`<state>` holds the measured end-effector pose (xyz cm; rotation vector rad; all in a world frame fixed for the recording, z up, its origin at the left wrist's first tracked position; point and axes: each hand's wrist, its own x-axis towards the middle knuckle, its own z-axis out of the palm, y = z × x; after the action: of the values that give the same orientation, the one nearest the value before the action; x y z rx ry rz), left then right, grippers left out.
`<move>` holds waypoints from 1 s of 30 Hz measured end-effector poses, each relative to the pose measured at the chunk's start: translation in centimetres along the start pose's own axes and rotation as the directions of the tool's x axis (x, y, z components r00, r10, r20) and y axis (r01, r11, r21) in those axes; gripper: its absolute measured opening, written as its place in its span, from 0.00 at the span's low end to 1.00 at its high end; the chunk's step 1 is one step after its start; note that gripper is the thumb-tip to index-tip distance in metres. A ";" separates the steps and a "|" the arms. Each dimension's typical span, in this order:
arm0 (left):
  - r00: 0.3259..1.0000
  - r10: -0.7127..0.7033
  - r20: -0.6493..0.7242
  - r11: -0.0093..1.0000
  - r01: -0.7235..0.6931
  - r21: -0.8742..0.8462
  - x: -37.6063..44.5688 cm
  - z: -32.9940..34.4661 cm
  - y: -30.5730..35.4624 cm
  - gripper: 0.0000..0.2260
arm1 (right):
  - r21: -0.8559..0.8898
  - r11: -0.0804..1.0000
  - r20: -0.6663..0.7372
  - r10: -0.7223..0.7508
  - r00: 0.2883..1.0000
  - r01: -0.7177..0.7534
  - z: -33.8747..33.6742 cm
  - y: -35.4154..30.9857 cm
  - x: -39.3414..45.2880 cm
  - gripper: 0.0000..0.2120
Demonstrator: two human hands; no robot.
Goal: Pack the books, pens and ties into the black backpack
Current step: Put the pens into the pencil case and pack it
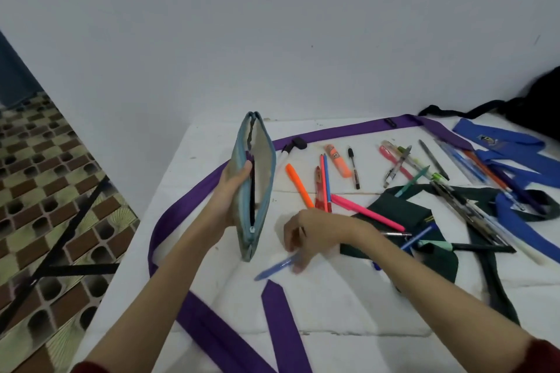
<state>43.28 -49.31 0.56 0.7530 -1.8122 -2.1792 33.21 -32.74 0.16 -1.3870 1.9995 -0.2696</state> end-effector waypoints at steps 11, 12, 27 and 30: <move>1.000 0.013 0.027 0.996 -0.011 -0.084 3.2 0.8 1.6 0.27 | 0.151 0.976 -0.466 0.209 0.859 -0.156 -9.8 3.1 -2.1 0.06; 1.000 0.015 0.020 0.995 -0.013 -0.102 3.5 1.2 1.7 0.25 | 0.310 0.948 -0.567 0.246 0.786 -0.073 -10.9 2.6 -2.4 0.06; 1.000 0.024 -0.014 0.963 -0.027 -0.268 8.2 2.7 0.7 0.20 | 0.237 0.971 -0.714 0.199 0.671 -0.035 -10.9 -2.1 6.6 0.20; 0.998 0.054 -0.035 0.957 -0.061 -0.285 7.9 1.8 0.1 0.13 | 0.278 0.960 -0.753 0.193 0.629 0.038 -10.9 -1.9 6.5 0.13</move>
<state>35.67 -51.52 -1.13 0.6523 -1.4413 -2.3108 26.41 -41.49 6.62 -1.0710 2.5579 -1.2476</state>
